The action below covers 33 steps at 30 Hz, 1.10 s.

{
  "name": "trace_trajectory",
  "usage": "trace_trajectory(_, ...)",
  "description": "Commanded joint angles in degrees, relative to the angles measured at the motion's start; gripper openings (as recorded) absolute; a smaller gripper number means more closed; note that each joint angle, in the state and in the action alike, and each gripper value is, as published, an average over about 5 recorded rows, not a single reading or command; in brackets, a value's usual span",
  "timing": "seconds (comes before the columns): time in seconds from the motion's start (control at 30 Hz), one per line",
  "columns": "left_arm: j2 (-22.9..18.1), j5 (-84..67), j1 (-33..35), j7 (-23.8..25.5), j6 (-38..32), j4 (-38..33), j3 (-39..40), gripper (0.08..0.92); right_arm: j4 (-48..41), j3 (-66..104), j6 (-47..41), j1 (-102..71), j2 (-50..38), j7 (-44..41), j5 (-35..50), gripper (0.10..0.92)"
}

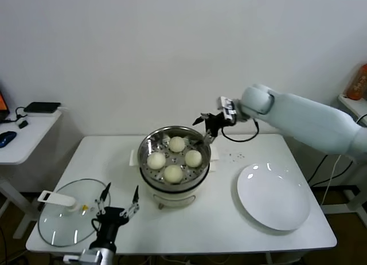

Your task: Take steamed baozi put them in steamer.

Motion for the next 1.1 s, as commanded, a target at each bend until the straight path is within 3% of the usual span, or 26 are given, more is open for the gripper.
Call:
trace_trajectory(0.03, -0.36, 1.58, -1.27, -0.61, 1.22, -0.24, 1.76, 0.823, 18.38, 37.12, 8.71, -39.27, -20.91, 25.82, -6.89, 0.823)
trace_trajectory(0.2, -0.45, 1.73, -1.73, -0.75, 1.57, -0.78, 1.8, 0.823, 22.39, 61.84, 12.62, -64.41, -16.51, 31.81, -10.81, 0.823)
trace_trajectory(0.47, -0.85, 2.13, -1.79, -0.9, 2.28, -1.06, 1.44, 0.823, 25.62, 84.61, 20.03, -91.62, 3.31, 36.5, -19.1, 0.823)
trace_trajectory(0.77, -0.63, 2.33, -2.1, -1.19, 3.13, -0.63, 0.69, 0.823, 27.68, 93.23, 27.53, -107.12, 18.88, 35.05, -20.95, 0.823)
trace_trajectory(1.1, 0.38, 2.1, -1.65, -1.97, 3.1, 0.38, -0.27, 0.823, 28.72, 94.69, 31.48, -116.78, 23.93, 31.57, -16.36, 0.823)
